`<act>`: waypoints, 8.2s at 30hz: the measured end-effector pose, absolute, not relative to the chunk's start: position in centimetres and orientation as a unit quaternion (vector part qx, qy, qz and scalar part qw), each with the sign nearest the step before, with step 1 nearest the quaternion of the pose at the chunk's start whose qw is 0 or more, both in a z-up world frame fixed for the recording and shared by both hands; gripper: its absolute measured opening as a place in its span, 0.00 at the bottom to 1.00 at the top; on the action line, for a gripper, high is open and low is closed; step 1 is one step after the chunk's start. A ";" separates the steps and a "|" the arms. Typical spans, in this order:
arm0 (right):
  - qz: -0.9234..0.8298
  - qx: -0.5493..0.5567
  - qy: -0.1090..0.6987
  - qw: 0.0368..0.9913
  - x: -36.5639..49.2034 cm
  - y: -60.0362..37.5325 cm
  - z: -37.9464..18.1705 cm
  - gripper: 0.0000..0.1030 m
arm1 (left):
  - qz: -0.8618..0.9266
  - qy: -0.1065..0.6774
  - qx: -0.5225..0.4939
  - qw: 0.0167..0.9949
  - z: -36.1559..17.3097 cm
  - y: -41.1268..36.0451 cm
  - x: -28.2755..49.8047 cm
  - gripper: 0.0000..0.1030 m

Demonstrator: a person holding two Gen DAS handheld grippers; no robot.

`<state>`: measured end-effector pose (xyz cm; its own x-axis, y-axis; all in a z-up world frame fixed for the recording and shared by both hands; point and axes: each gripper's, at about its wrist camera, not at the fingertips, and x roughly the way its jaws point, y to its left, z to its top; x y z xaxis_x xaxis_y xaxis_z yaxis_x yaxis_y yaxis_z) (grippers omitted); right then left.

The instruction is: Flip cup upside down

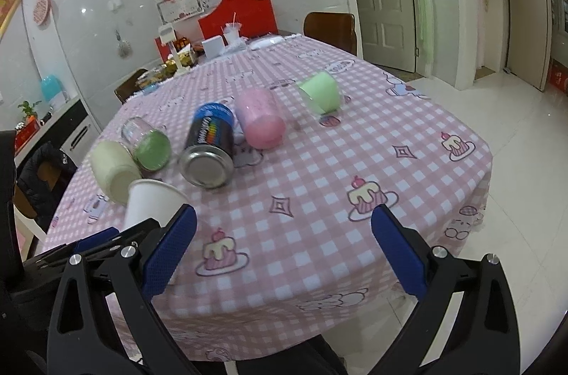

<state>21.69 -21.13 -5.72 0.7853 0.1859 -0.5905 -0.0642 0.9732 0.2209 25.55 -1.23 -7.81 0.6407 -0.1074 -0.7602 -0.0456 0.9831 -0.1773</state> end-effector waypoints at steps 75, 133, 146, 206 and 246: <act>0.146 0.014 0.224 0.963 25.1 -13.9 -10.8 0.85 | -0.008 0.425 -0.083 0.901 -10.7 6.5 28.8 0.67; 0.106 0.056 0.020 0.993 0.6 -19.8 0.1 0.92 | -0.034 0.166 -0.029 0.985 2.3 0.0 2.2 0.71; 0.102 0.050 -0.009 0.994 -2.3 -20.1 0.5 0.92 | -0.037 0.135 -0.023 0.990 3.3 -0.5 -1.1 0.71; 0.105 0.049 0.025 0.993 -2.4 -20.4 -0.7 0.92 | -0.001 0.173 -0.025 0.985 3.2 1.4 -1.0 0.74; 0.112 0.054 0.016 0.992 -3.6 -21.3 0.0 0.92 | -0.013 0.169 -0.021 0.985 1.8 1.1 -0.9 0.74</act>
